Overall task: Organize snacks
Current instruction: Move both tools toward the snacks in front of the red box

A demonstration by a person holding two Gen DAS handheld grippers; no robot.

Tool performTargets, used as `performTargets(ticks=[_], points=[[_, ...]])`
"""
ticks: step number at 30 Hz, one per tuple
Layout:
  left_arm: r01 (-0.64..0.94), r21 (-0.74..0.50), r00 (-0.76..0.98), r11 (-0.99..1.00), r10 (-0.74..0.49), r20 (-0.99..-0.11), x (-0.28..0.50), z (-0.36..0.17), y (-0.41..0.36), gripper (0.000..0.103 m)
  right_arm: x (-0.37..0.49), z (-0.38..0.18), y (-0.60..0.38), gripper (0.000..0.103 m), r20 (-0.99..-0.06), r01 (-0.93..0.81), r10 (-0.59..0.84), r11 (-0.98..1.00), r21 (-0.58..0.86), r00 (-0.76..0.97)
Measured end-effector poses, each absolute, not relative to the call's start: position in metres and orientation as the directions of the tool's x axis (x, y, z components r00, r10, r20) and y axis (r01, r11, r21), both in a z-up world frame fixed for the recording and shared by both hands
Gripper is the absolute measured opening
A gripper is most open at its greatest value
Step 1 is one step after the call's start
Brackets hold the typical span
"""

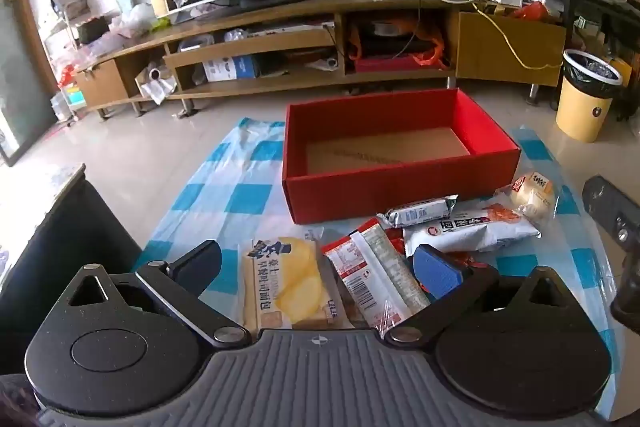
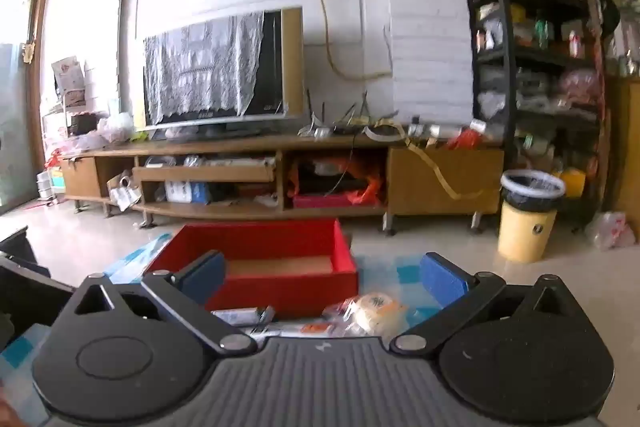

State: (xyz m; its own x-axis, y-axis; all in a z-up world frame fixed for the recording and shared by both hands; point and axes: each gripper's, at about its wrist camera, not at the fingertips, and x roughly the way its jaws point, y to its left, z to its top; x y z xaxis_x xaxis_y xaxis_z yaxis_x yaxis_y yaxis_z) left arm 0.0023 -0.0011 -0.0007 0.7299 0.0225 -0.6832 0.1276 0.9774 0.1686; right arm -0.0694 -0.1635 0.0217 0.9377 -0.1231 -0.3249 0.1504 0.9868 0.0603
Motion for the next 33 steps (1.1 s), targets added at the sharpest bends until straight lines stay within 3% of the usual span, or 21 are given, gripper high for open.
performTargets(ticks=[5,7,11,33], points=[[0.115,0.148,0.678,0.982,0.031,-0.734,0.012,-0.005,0.004,0.103,-0.069,0.016,-0.135,0.101,-0.444,0.16,-0.112,0.984,0.072,0.889],[0.119,0.121,0.639,0.985,0.017,-0.769,0.015,-0.014,0.005,0.103,-0.054,0.01,-0.166,0.101,-0.522,0.175,-0.062,0.97,0.169,0.851],[0.115,0.082,0.573,0.99,0.002,-0.82,0.017,-0.034,0.01,0.103,-0.043,-0.011,-0.169,0.101,-0.583,0.182,-0.036,0.964,0.194,0.812],[0.106,0.089,0.583,0.99,0.011,-0.812,0.011,-0.032,0.013,0.103,-0.038,-0.019,-0.153,0.101,-0.631,0.144,-0.013,0.977,0.157,0.776]])
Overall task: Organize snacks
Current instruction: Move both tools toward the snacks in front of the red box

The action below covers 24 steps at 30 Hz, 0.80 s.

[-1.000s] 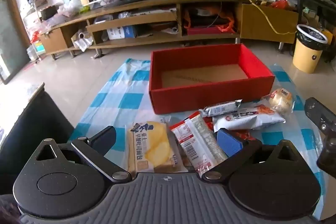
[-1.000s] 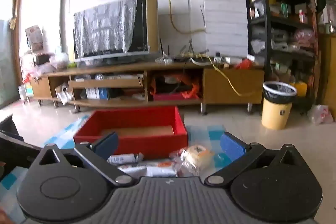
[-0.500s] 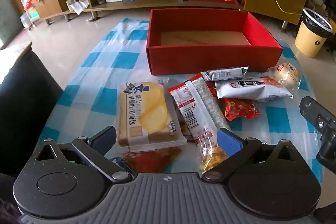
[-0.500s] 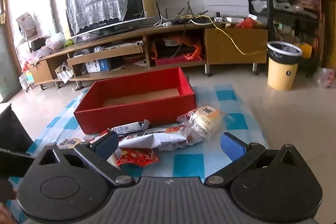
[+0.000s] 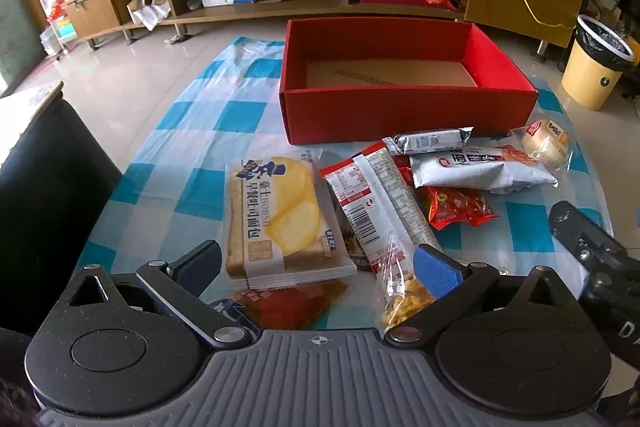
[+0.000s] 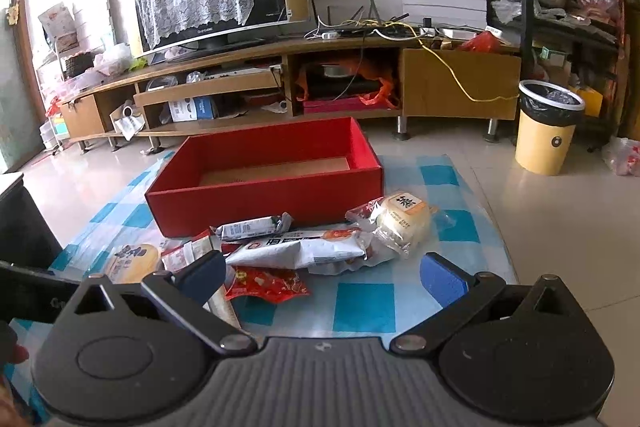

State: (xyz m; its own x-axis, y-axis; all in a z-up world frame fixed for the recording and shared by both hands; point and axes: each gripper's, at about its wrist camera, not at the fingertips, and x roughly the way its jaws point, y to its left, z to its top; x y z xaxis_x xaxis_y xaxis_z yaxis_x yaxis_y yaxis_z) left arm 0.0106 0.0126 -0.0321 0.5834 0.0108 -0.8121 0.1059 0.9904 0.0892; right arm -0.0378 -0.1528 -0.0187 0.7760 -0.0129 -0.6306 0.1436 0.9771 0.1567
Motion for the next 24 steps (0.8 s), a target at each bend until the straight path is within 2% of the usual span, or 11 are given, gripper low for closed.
performTargets(ticks=[24], points=[[0.102,0.097,0.592,0.99,0.018,-0.806,0.0103,-0.0303,0.0125,0.103,-0.0373,-0.0211,-0.1525,0.101,-0.634,0.129,0.008,0.977,0.169,0.774]])
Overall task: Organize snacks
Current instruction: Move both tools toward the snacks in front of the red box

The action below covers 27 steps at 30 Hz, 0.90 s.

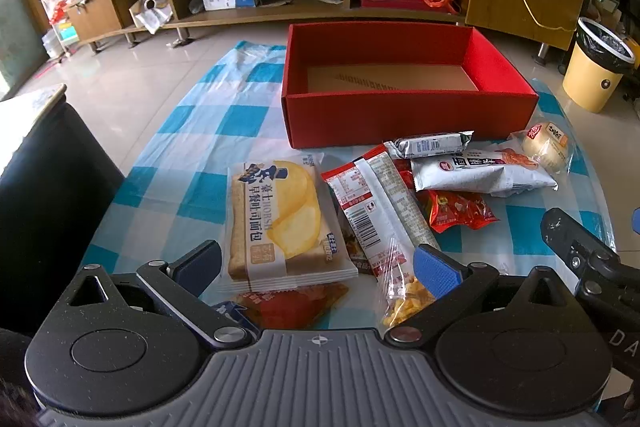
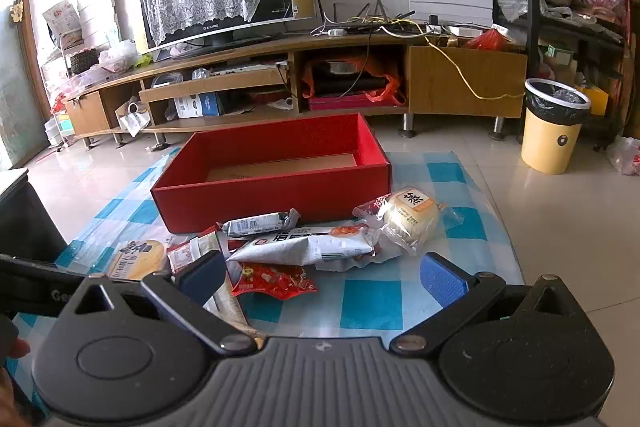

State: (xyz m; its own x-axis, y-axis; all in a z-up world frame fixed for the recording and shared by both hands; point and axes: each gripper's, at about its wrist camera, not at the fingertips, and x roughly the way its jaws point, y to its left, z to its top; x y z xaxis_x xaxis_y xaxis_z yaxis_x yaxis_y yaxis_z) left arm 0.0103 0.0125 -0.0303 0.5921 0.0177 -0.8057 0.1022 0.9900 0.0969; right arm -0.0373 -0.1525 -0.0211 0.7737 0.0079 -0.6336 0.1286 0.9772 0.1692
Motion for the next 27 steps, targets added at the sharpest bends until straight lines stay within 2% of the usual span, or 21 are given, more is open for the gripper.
performTargets(ticks=[17,27], points=[[0.097,0.107,0.591,0.99,0.029,-0.806,0.011,-0.033,0.013,0.102,-0.037,-0.025,-0.152,0.101,-0.65,0.124,0.016,0.978,0.168,0.759],[0.109,0.138,0.568,0.984,0.053,-0.821,0.012,-0.046,0.016,0.103,-0.032,-0.036,-0.145,0.101,-0.704,0.092,0.038,0.985,0.146,0.709]])
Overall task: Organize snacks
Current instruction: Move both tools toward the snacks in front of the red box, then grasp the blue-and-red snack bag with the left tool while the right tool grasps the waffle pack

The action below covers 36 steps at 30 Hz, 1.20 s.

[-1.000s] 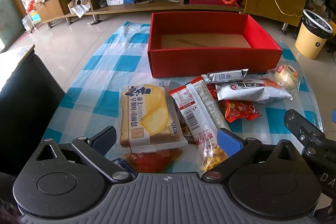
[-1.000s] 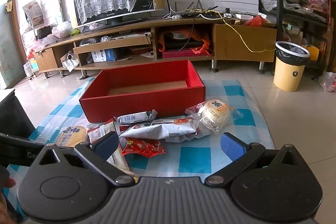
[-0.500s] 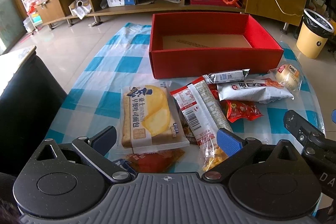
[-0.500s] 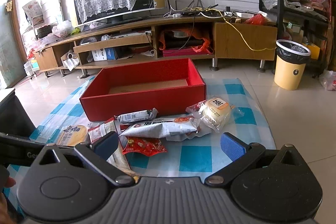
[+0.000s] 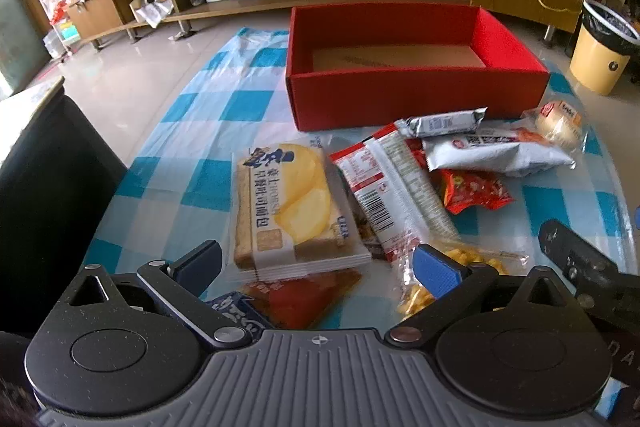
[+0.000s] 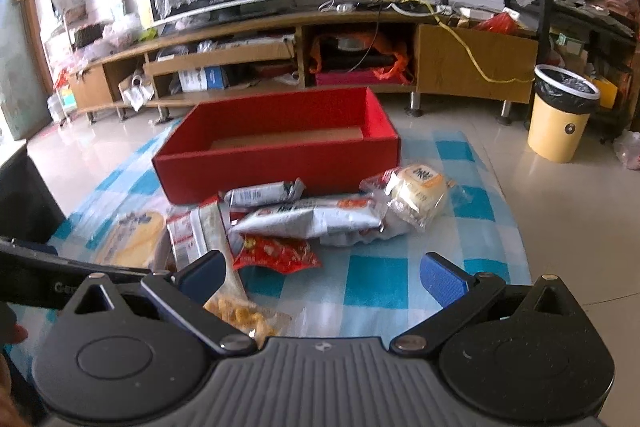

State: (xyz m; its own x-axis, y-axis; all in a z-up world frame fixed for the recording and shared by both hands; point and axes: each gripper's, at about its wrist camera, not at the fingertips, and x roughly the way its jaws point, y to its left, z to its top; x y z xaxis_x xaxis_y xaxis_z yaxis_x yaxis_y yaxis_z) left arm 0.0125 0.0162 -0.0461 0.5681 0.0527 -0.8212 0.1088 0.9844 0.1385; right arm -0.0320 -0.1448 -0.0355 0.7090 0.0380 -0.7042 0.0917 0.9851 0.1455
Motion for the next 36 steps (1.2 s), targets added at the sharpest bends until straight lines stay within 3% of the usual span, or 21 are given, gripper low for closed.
performTargets(ticks=[16,21,25,33,34,36], points=[[0.049,0.132,0.514,0.99,0.088,-0.853,0.024,-0.058,0.043,0.103,-0.02,-0.083,-0.094,0.097,-0.83,-0.055,0.126,0.992,0.115,0.543],[0.037,0.118,0.491,0.992,0.085,-0.867,0.027,-0.062,0.05,0.103,-0.017,-0.089,-0.085,0.097,-0.832,-0.083,0.145,0.989,0.119,0.536],[0.019,0.116,0.466,0.993,0.094,-0.88,0.03,-0.067,0.057,0.103,-0.008,-0.101,-0.093,0.102,-0.864,-0.057,0.216,0.975,0.214,0.454],[-0.019,0.087,0.435,0.996,0.087,-0.896,0.034,-0.067,0.081,0.103,-0.01,-0.101,-0.085,0.101,-0.883,-0.163,0.204,0.976,0.147,0.423],[-0.021,0.074,0.439,0.997,0.076,-0.895,0.034,-0.066,0.085,0.103,-0.01,-0.101,-0.085,0.101,-0.883,-0.167,0.209,0.974,0.151,0.42],[-0.022,0.051,0.434,0.998,0.055,-0.899,0.034,-0.064,0.092,0.103,-0.012,-0.098,-0.088,0.091,-0.874,-0.173,0.203,0.975,0.139,0.443]])
